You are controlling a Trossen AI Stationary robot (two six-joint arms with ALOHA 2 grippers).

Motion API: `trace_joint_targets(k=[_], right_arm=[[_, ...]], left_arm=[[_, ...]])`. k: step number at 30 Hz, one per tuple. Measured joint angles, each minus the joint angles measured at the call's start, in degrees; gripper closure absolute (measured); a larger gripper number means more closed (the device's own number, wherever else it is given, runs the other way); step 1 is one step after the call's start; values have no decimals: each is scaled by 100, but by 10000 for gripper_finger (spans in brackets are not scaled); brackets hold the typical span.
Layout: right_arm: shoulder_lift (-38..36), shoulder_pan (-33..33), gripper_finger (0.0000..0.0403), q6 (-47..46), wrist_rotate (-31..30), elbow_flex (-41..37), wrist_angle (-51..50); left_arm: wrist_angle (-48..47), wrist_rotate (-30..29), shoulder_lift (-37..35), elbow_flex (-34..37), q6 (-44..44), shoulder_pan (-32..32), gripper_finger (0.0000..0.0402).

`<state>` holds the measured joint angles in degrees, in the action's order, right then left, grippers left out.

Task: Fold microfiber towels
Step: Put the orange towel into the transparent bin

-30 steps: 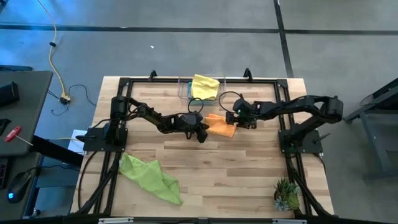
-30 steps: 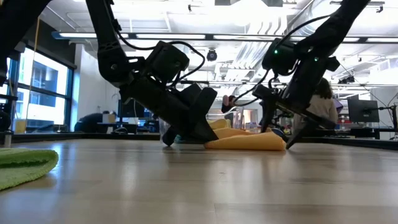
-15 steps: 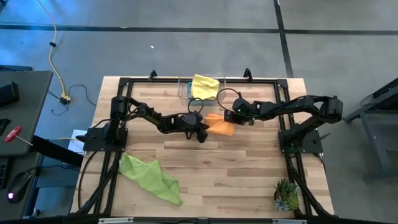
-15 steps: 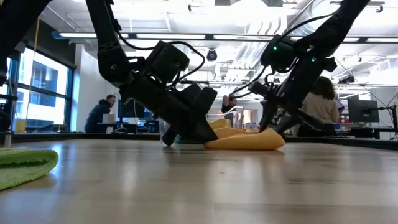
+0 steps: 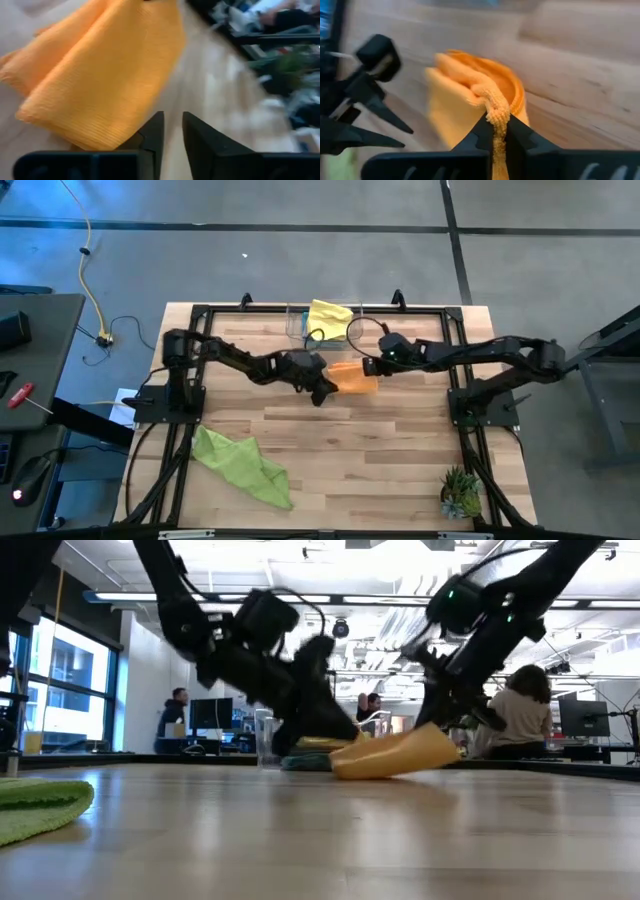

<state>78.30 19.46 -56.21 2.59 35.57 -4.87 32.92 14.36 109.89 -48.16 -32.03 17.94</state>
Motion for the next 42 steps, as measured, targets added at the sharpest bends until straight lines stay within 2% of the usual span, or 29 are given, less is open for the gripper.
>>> trace_joint_targets(k=[3, 6, 12, 18, 27, 33, 38, 42], right_arm=[[-415, 0, 399, 203, 72, 75, -76], [-718, 2, 400, 386, 275, 320, -151], [-797, 3, 401, 681, 550, 1237, -371], [-201, 403, 402, 830, 786, 2420, -402], [1690, 1351, 402, 879, 1697, 3812, -439], [2626, 1686, 402, 697, 2168, 4350, -446], [2844, 1887, 402, 602, 2085, 4454, -519], [2842, 2048, 402, 902, 1689, 4468, -981]], left_arm=[[-341, 402, -534, 2, 53, 147, 320], [-967, 422, -1252, 2, 331, 209, 307], [-2361, -275, -2774, -2, 1135, 220, 323], [-3234, -805, -3699, -1, 1167, 217, 354], [-3963, -1436, -4283, -2, 1098, -6, 397], [-4316, -1817, -4629, -2, 941, -184, 399], [-4510, -1884, -4792, -2, 774, -200, 401], [-4641, -2086, -4838, -2, 756, -200, 401]])
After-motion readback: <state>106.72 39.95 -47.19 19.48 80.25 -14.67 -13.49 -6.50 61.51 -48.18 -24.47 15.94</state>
